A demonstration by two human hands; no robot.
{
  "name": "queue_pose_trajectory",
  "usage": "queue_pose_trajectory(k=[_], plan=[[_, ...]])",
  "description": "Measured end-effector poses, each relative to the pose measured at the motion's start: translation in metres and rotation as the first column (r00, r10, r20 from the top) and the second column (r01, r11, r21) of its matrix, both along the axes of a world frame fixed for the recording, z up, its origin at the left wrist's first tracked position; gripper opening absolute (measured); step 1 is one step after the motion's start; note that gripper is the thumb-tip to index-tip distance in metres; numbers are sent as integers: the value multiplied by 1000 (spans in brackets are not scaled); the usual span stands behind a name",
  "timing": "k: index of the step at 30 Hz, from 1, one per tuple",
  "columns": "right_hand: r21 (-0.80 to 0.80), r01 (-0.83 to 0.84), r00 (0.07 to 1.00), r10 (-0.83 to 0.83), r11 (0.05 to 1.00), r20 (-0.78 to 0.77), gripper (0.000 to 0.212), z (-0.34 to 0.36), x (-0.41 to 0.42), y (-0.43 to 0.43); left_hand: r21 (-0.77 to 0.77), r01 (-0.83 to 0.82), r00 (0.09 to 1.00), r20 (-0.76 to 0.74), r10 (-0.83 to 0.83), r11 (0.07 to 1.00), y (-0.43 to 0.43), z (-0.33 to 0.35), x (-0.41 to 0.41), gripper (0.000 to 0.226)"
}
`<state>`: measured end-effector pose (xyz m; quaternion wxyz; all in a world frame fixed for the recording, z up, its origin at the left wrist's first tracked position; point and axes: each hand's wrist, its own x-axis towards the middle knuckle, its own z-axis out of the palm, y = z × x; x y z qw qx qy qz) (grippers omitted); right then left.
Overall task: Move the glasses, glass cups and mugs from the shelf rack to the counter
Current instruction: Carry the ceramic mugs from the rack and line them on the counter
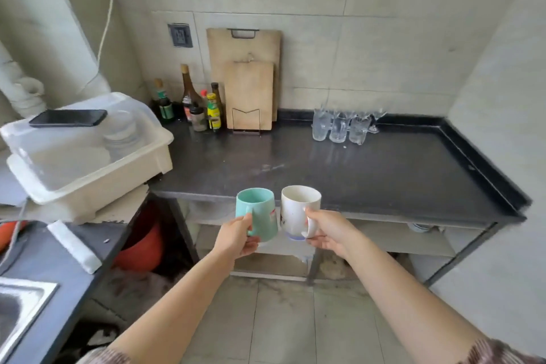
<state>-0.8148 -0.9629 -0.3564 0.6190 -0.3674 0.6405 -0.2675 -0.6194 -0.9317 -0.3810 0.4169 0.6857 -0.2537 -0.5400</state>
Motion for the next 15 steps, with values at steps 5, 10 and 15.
queue_pose_trajectory(k=[5,10,15], plan=[[31,140,990,-139,990,-7,25,-5,-51,-62,53,80,997,-8,-80,995,-88,-9,-49,26],[44,236,972,-236,971,-5,26,-13,-96,-122,64,101,994,-36,-98,993,-163,-17,-94,28],[83,246,969,-244,966,-32,30,-24,-132,-194,72,115,993,-26,-114,991,-237,-30,-136,26]])
